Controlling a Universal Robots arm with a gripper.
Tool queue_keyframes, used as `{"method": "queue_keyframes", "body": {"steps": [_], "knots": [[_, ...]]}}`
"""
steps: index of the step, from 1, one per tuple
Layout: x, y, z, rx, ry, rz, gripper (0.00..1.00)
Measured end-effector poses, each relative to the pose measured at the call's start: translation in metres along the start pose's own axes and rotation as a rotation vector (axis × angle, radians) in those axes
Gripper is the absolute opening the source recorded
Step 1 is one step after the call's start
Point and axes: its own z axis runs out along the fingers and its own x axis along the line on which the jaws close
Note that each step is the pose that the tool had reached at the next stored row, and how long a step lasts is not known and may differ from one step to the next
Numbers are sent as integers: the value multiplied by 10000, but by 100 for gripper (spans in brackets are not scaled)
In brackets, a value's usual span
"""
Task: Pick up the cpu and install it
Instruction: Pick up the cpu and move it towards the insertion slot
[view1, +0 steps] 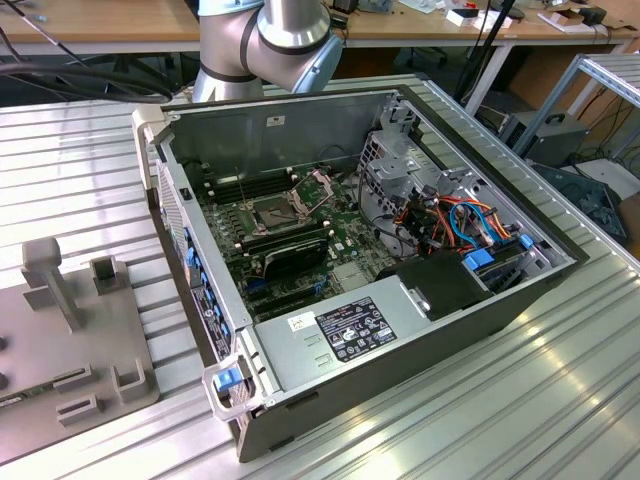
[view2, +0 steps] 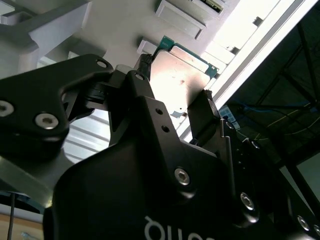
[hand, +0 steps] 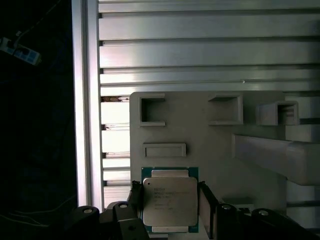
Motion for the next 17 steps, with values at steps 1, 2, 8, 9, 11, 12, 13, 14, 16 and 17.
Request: {"method": "queue_keyframes", "body": {"steps": [1, 2, 8, 9, 11, 12, 13, 14, 16, 17], "knots": [[0, 0, -7, 0, 0, -1, 55], [0, 1, -18, 0, 1, 0, 55], [0, 2, -72, 0, 0, -1, 55], [-1, 2, -82, -1, 0, 0, 55], [-1, 3, -104, 0, -1, 0, 55], [-1, 4, -113, 0, -1, 0, 55], [-1, 4, -117, -1, -1, 0, 55], [-1, 4, -118, -2, -3, 0, 55], [-1, 4, -120, 0, -1, 0, 55], [-1, 4, -121, 0, 0, 0, 55]]}}
